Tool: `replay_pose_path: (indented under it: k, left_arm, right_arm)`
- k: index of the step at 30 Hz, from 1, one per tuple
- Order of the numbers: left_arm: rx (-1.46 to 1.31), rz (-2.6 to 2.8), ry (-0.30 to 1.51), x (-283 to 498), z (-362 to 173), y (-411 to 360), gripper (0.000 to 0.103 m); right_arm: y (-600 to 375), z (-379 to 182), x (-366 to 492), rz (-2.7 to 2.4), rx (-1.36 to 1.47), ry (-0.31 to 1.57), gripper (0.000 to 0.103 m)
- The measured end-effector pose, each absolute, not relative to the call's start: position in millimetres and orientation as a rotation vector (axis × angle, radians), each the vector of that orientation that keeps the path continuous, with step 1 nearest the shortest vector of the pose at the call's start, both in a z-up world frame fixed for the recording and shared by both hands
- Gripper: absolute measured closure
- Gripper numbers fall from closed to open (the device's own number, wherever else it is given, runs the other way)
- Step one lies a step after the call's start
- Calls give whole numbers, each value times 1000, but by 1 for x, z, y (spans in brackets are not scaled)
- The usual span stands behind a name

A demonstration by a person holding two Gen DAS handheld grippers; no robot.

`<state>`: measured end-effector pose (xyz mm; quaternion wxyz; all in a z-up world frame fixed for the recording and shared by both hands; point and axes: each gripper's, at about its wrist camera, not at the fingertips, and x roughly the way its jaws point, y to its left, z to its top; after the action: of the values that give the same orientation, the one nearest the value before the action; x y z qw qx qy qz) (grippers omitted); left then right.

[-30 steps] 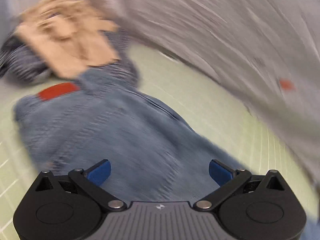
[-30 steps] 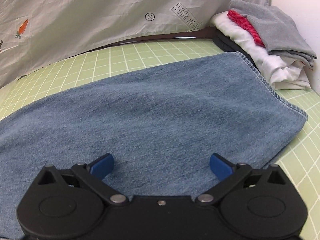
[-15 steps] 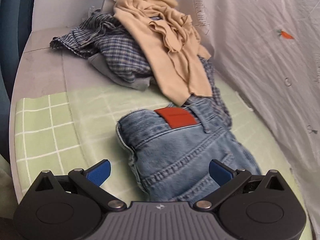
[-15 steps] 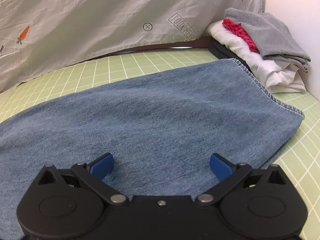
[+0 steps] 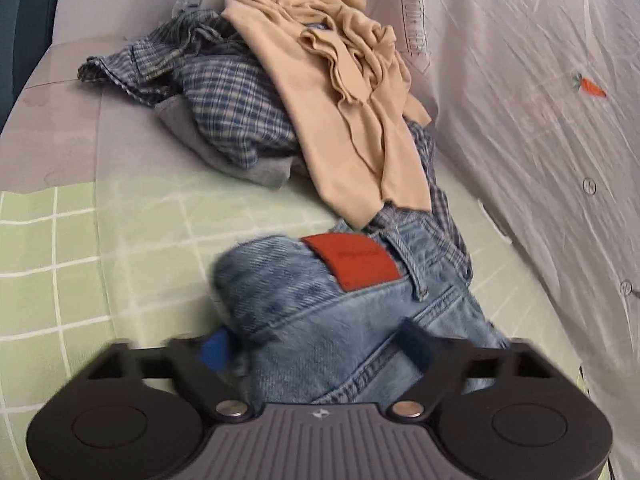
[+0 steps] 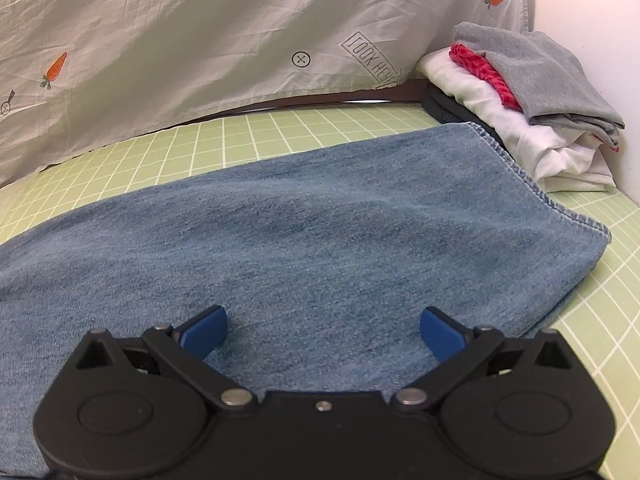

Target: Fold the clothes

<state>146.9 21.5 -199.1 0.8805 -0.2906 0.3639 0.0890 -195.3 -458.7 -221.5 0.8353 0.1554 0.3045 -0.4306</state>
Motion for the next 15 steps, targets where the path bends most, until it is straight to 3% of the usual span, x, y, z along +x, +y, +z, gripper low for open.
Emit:
replay_pose_path:
  k: [2,15]
  left_arm:
    - [-597,140,732,146,-190,20,75]
    - [-341,-330,634,118,-102,-97,78]
  right_arm:
    - [-458,-222,-196,-913,327,640,0]
    - [-457,-223,-199,-908,320,616,0]
